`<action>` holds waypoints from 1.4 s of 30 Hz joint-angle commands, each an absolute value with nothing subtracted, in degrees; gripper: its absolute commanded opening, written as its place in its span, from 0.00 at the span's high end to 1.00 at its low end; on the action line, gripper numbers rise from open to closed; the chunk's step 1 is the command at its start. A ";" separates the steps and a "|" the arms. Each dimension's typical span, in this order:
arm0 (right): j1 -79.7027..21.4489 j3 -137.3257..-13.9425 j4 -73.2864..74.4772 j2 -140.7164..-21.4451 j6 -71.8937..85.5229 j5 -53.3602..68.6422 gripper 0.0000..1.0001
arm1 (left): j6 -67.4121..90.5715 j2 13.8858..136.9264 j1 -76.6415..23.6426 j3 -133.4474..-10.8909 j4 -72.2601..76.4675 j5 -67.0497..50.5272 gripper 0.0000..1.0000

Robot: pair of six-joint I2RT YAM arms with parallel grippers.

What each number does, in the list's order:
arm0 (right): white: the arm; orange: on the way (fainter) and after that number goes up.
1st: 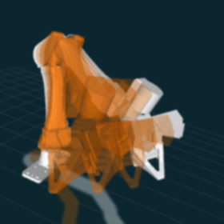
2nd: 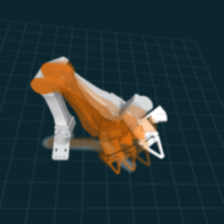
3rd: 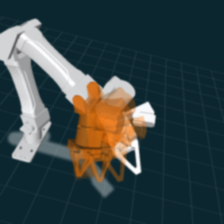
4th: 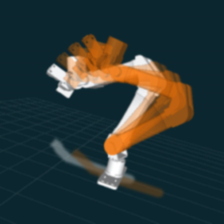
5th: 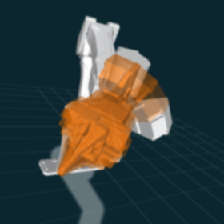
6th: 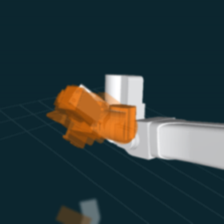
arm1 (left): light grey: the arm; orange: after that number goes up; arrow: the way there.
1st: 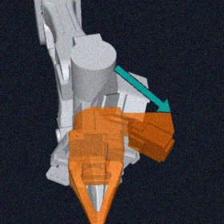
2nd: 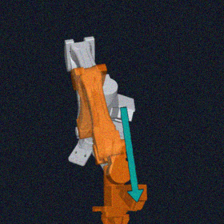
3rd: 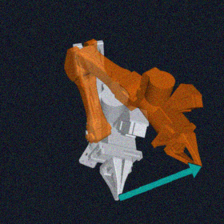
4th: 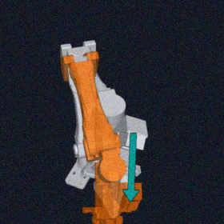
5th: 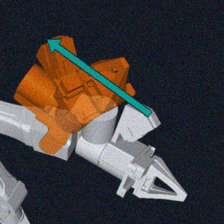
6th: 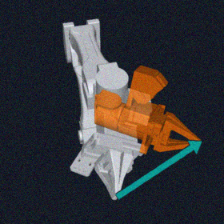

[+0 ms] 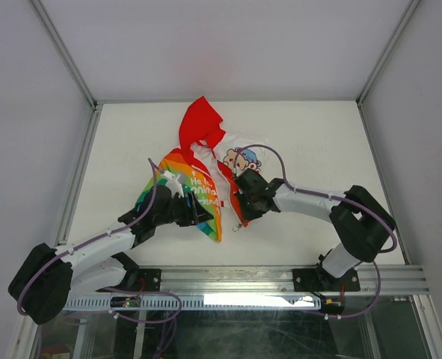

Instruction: Zip up the jacket

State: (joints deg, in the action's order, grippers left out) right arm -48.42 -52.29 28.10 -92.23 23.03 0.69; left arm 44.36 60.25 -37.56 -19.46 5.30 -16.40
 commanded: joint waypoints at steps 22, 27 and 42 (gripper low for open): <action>-48.16 -27.36 -21.30 -61.28 29.28 8.57 1.00 | 51.59 69.72 -35.92 -25.89 30.85 -27.83 0.32; -48.13 -25.40 -25.55 -62.22 31.07 9.62 1.00 | 55.91 75.31 -35.95 -25.75 38.92 -29.97 0.35; -46.83 -20.91 -32.34 -64.06 31.16 14.45 0.94 | 47.01 74.61 -35.99 -26.08 43.36 -28.00 1.00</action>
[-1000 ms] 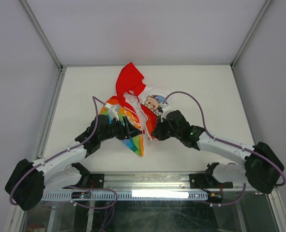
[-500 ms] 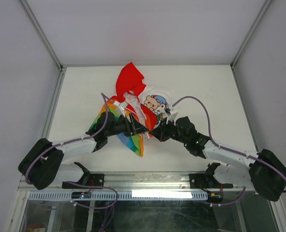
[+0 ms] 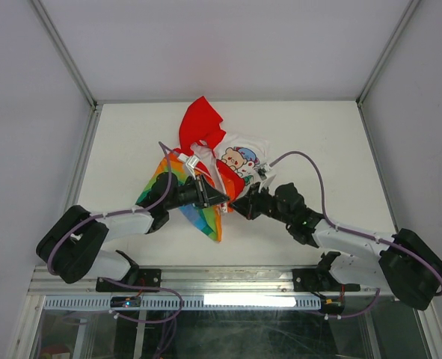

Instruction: Zip up the jacket

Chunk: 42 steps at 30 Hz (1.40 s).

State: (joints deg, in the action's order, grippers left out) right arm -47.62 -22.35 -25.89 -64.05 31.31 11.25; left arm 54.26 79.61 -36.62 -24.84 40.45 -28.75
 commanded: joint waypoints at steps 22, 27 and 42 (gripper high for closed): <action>-43.27 -21.57 -45.50 -64.67 24.00 28.23 0.37 | 32.71 65.83 -39.33 -27.59 35.13 -31.36 1.00; -43.16 -21.55 -45.90 -66.44 22.74 27.64 0.41 | 33.26 65.50 -39.87 -27.49 36.33 -31.70 1.00; -43.21 -21.86 -48.54 -68.36 21.68 33.61 0.99 | 33.88 64.17 -40.74 -27.34 36.10 -29.06 0.98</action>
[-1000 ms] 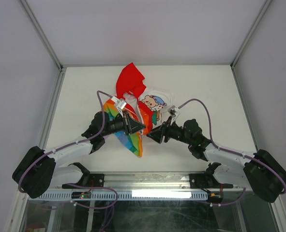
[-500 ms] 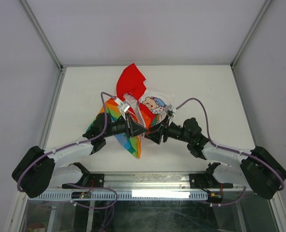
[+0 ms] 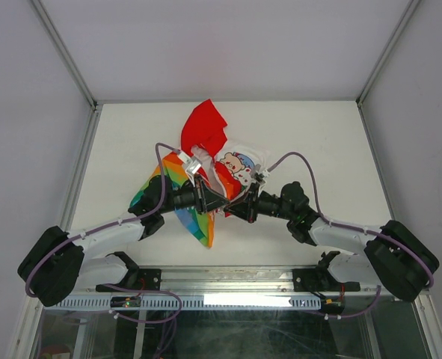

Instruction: Zip up the jacket

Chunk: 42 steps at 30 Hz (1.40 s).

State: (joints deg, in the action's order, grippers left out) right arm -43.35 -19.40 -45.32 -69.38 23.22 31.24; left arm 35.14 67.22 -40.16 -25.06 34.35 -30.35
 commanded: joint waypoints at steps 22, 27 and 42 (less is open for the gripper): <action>-40.77 -23.47 -45.64 -65.58 21.88 35.50 1.00 | 32.50 62.40 -42.14 -25.76 20.34 -23.01 0.77; -39.21 -23.37 -44.34 -64.45 21.71 34.30 1.00 | 33.93 59.83 -43.49 -23.04 12.16 -18.84 0.78; -37.87 -21.99 -36.13 -61.06 20.55 34.16 1.00 | 39.82 60.47 -48.76 -37.18 -27.74 -5.35 0.53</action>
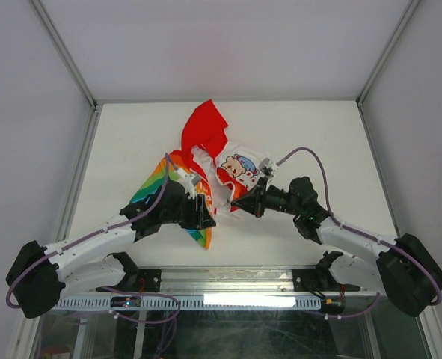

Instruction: Zip up the jacket

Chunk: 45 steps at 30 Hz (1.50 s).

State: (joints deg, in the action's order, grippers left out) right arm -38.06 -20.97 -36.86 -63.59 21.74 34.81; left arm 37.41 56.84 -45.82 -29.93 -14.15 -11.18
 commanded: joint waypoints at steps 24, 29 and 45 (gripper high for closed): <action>-37.87 -20.56 -28.21 -56.49 20.55 34.16 1.00 | 47.01 86.31 -62.23 -54.78 -46.18 9.56 0.66; -37.81 -20.59 -28.22 -57.04 20.55 34.16 1.00 | 46.38 88.98 -62.23 -54.59 -45.20 10.64 0.72; -36.11 -21.83 -25.88 -55.61 20.55 34.16 1.00 | 39.10 68.66 -54.76 -42.64 -19.46 3.03 1.00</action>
